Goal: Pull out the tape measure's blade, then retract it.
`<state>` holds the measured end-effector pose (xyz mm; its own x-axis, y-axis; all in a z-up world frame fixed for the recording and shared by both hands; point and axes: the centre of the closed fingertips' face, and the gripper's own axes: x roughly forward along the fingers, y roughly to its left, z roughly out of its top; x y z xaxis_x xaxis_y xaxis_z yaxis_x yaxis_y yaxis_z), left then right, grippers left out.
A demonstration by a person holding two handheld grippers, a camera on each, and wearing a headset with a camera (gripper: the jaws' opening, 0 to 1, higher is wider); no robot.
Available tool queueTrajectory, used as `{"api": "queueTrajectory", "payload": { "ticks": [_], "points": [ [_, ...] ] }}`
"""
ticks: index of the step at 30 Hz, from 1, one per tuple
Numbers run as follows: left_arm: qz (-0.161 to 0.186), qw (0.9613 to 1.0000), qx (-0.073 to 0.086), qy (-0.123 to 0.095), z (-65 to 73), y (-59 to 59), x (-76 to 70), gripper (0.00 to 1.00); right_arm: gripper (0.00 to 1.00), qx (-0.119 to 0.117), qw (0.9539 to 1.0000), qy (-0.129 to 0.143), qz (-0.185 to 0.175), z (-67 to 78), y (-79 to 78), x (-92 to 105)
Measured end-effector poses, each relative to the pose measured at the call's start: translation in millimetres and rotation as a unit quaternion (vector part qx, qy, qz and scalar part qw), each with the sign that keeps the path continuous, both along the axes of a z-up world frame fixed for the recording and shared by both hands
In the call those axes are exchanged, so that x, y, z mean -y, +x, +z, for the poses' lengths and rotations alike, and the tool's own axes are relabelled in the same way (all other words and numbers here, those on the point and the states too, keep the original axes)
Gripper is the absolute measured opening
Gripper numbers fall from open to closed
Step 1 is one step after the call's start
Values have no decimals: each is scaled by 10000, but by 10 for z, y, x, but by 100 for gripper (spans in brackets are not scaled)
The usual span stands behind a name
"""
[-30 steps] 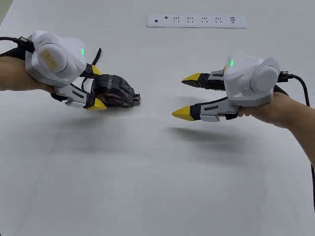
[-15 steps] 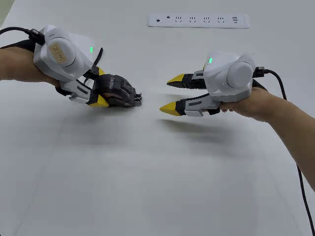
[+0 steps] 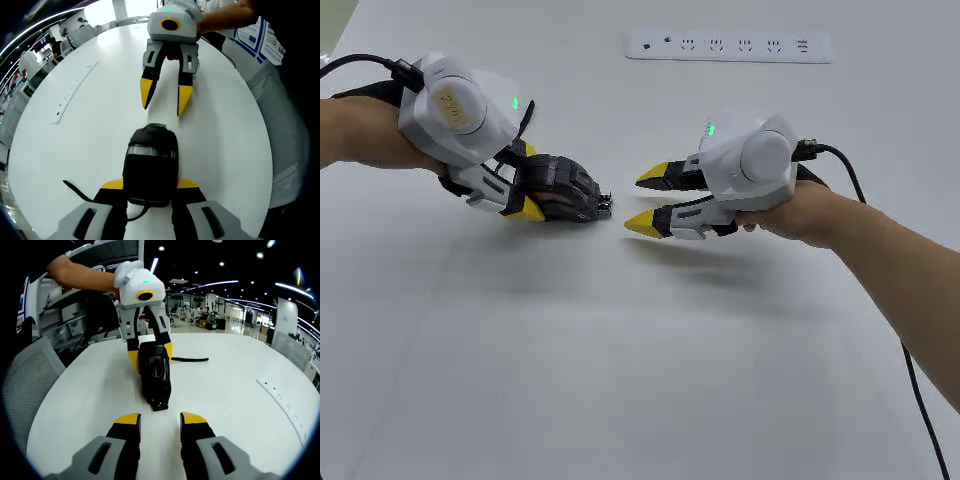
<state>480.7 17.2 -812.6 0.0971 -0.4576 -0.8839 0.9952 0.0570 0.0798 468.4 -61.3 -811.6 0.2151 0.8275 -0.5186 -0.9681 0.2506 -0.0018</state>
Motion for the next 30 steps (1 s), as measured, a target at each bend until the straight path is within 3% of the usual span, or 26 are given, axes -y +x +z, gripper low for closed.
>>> {"api": "queueTrajectory", "payload": {
  "ticks": [12, 29, 30],
  "points": [
    [39, 10000, 22, 51, 0, 1, -10, 30, 23, 51, 9999, -135, 84, -55, 76, -179],
    [105, 9999, -126, 39, -3, -2, -14, 30, 14, 170, 9982, -348, 454, -141, 75, -314],
    [129, 9998, -131, 34, -5, 0, -14, 30, 14, 303, 9976, -379, 497, -143, 96, -312]
  ]
}}
